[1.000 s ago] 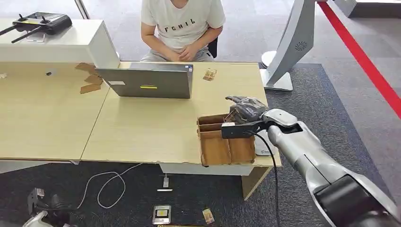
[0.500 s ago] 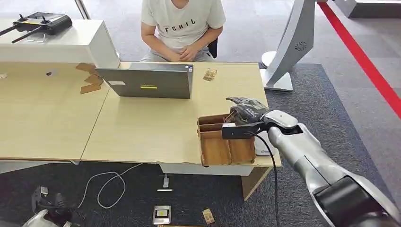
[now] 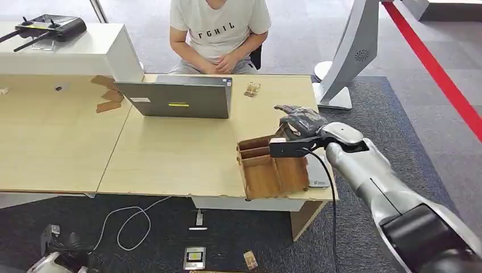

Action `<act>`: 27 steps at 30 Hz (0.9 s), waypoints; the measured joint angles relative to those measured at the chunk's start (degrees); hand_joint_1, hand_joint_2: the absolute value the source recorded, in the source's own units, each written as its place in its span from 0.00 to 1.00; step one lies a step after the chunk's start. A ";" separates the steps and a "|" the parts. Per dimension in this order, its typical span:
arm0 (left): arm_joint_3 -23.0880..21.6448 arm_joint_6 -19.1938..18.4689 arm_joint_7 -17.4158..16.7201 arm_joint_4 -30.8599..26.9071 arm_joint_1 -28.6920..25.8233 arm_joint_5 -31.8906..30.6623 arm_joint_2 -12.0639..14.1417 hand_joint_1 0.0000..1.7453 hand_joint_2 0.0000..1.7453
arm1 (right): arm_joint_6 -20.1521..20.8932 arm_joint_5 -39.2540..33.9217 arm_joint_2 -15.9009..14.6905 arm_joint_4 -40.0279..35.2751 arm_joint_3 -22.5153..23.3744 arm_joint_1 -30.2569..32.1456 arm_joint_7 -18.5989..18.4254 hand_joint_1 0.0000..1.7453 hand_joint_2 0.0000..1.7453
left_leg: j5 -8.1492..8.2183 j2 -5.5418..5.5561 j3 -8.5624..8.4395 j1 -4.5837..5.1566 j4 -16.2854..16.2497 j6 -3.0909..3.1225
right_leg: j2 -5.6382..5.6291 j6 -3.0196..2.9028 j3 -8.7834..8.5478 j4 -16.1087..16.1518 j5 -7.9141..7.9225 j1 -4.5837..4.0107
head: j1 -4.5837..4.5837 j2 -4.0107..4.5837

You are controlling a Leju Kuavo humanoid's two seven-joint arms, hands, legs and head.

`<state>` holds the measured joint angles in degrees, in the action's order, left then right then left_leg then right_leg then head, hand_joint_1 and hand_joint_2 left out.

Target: Pass the card to the sensor for recognition and then transmit it.

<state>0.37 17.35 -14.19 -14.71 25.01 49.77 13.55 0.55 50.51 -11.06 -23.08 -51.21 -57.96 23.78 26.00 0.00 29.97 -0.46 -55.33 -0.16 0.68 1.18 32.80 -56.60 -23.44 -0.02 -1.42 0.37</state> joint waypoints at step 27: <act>0.00 -0.48 2.73 0.31 -0.05 0.63 -0.24 0.00 0.00 | -1.71 0.41 1.01 -0.28 0.02 -1.05 -0.02 1.00 1.00 | -0.01 0.00 0.02 0.00 0.01 0.01 | 0.00 0.00 0.01 -0.01 0.00 0.00 | 0.00 0.00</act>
<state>0.37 16.87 -11.45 -14.40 24.96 50.40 13.31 -1.16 50.93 -10.05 -23.37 -51.19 -59.00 23.76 25.99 0.01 30.00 -0.46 -55.32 -0.15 0.68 1.18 32.81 -56.61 -23.44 -0.03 -1.42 0.37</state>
